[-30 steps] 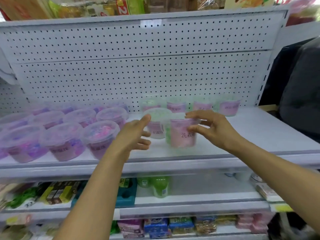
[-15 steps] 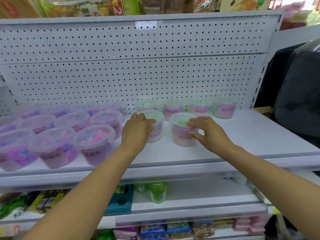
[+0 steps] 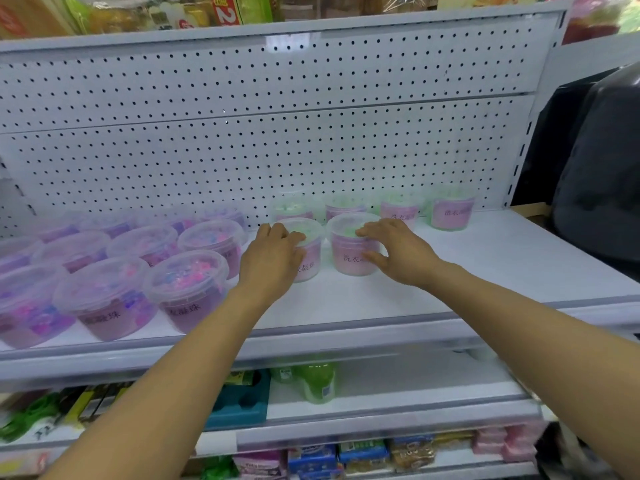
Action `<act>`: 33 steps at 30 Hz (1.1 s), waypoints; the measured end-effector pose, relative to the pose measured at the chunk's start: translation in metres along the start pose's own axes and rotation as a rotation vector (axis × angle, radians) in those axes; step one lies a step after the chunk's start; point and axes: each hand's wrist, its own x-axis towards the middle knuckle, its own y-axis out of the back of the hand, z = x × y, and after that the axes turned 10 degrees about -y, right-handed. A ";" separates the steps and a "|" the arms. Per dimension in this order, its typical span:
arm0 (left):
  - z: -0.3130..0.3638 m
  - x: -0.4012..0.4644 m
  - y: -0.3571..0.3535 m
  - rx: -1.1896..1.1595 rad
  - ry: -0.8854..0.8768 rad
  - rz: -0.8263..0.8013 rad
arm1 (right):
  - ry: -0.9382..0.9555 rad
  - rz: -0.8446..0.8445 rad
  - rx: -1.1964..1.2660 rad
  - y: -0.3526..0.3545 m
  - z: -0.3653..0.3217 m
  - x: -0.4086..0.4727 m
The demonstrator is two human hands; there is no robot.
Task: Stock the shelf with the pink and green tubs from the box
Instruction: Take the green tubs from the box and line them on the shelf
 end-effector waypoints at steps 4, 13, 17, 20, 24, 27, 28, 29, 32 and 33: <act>0.023 -0.021 0.006 0.060 -0.072 0.112 | -0.018 0.096 -0.007 0.013 0.005 -0.028; 0.151 -0.108 0.001 -0.091 -0.115 0.191 | 0.028 0.344 0.038 0.040 0.060 -0.170; 0.216 -0.138 -0.018 -0.146 -0.179 0.138 | -0.010 0.296 -0.020 0.044 0.105 -0.240; 0.264 -0.164 -0.041 -0.224 -0.203 0.063 | -0.077 0.249 -0.011 0.041 0.144 -0.294; 0.319 -0.203 -0.083 -0.325 -0.161 -0.121 | -0.204 0.145 -0.037 0.027 0.198 -0.361; 0.353 -0.233 -0.119 -0.444 -0.105 -0.245 | -0.312 0.049 -0.024 0.007 0.234 -0.404; 0.362 -0.243 -0.132 -0.470 -0.085 -0.290 | -0.351 0.012 -0.011 -0.002 0.245 -0.418; 0.369 -0.254 -0.146 -0.487 -0.057 -0.341 | -0.391 -0.027 0.005 -0.011 0.255 -0.430; 0.383 -0.282 -0.195 -0.538 0.044 -0.515 | -0.533 -0.153 0.043 -0.043 0.281 -0.463; 0.386 -0.292 -0.214 -0.562 0.074 -0.560 | -0.582 -0.198 0.048 -0.056 0.290 -0.473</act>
